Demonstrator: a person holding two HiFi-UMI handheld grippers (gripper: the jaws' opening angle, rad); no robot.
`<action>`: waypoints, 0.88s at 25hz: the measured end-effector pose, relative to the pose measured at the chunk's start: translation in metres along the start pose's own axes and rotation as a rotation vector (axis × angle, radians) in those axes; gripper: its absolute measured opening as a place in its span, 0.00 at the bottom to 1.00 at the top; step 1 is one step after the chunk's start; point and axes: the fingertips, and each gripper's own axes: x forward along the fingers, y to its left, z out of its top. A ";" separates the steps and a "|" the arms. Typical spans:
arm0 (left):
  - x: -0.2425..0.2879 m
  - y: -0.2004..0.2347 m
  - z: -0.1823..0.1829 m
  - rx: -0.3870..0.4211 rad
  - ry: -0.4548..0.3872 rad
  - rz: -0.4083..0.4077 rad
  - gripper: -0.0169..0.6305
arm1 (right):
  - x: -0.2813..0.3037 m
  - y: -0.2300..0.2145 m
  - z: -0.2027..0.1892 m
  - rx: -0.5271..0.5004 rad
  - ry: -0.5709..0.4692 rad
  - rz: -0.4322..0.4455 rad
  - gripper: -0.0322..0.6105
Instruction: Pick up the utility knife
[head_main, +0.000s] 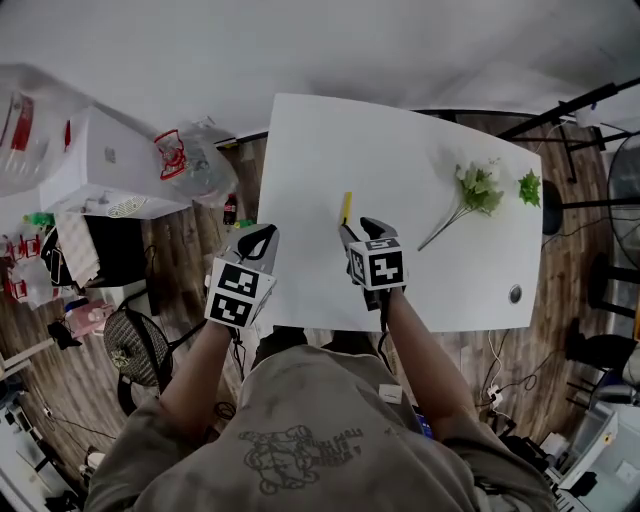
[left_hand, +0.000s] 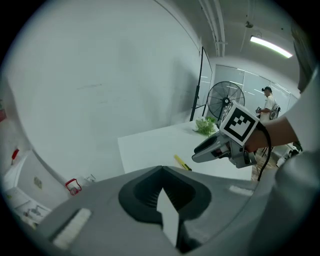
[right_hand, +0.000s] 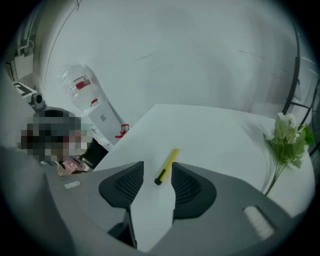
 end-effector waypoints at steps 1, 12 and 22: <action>0.002 0.001 -0.004 -0.003 0.009 -0.002 0.03 | 0.004 0.000 -0.003 -0.003 0.018 -0.004 0.37; 0.021 0.003 -0.031 -0.007 0.079 -0.039 0.03 | 0.049 -0.002 -0.016 0.055 0.106 0.006 0.34; 0.019 0.004 -0.050 -0.028 0.101 -0.042 0.03 | 0.059 -0.012 -0.026 0.033 0.166 -0.084 0.26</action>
